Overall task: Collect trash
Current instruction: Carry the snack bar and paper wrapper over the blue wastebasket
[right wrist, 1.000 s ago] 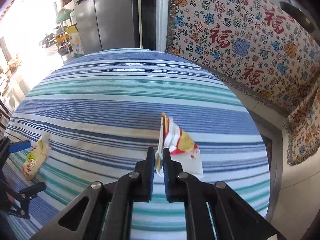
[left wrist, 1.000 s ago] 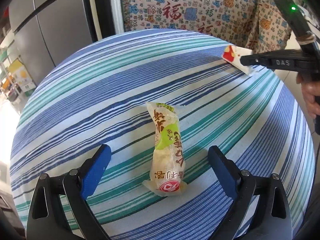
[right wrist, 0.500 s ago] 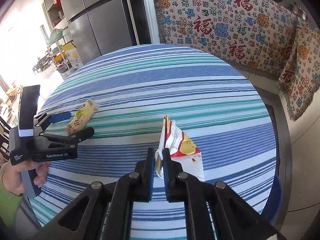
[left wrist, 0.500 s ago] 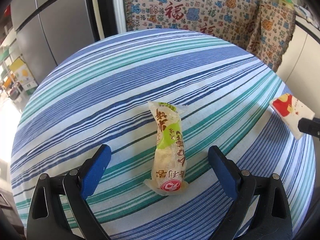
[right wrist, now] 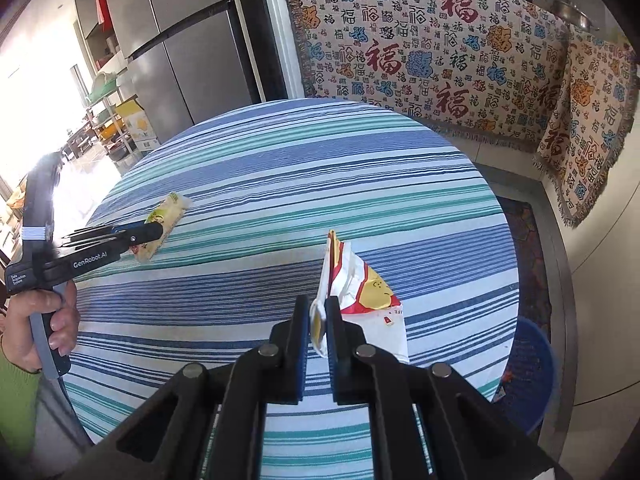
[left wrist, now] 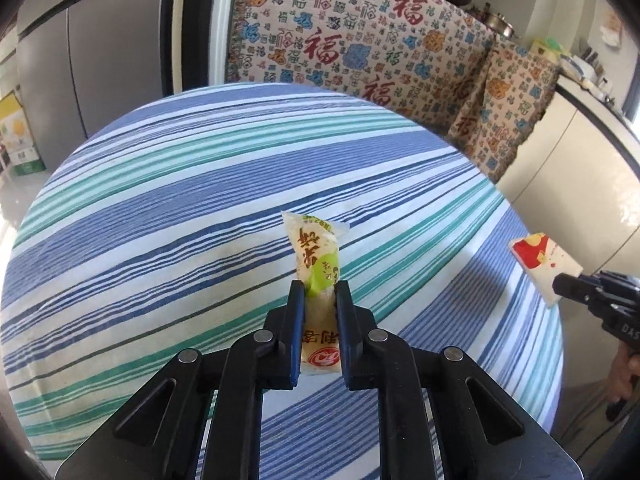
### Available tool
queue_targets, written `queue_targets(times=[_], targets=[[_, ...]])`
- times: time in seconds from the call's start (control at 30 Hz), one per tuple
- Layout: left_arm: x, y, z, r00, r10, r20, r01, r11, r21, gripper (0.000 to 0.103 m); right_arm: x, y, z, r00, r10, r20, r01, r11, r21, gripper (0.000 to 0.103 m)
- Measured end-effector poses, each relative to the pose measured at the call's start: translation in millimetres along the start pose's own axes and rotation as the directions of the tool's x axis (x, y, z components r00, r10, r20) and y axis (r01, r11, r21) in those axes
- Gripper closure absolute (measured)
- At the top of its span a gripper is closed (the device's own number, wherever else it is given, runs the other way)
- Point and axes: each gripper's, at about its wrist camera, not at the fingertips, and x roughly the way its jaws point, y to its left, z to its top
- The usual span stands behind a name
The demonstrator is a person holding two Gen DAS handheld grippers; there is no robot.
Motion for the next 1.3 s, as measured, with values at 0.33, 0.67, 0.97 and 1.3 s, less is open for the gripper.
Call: queue_targets(times=[0.33, 0.67, 0.97, 1.3], targets=[[-7, -106, 0, 0.98, -0.194, -0.048, 0.198, 0.976, 0.092, 0.09, -46, -80, -13, 0.999, -0.032, 0.021, 0.028, 0.988, 0.153, 0.095], [26, -277, 16, 0.911, -0.38, -0.164, 0.406, 0.895, 0.183, 0.09, -81, -186, -48, 0.994, -0.108, -0.006, 0.104, 0.941, 0.323, 0.095], [98, -361, 12, 0.885, -0.368, -0.285, 0.427, 0.885, 0.183, 0.09, -50, -272, -75, 0.998, -0.059, -0.039, 0.07, 0.864, 0.498, 0.095], [157, -386, -3, 0.883, -0.304, -0.357, 0.391, 0.898, 0.202, 0.089, 7, -331, -102, 0.996, 0.014, -0.086, 0.043, 0.78, 0.624, 0.093]])
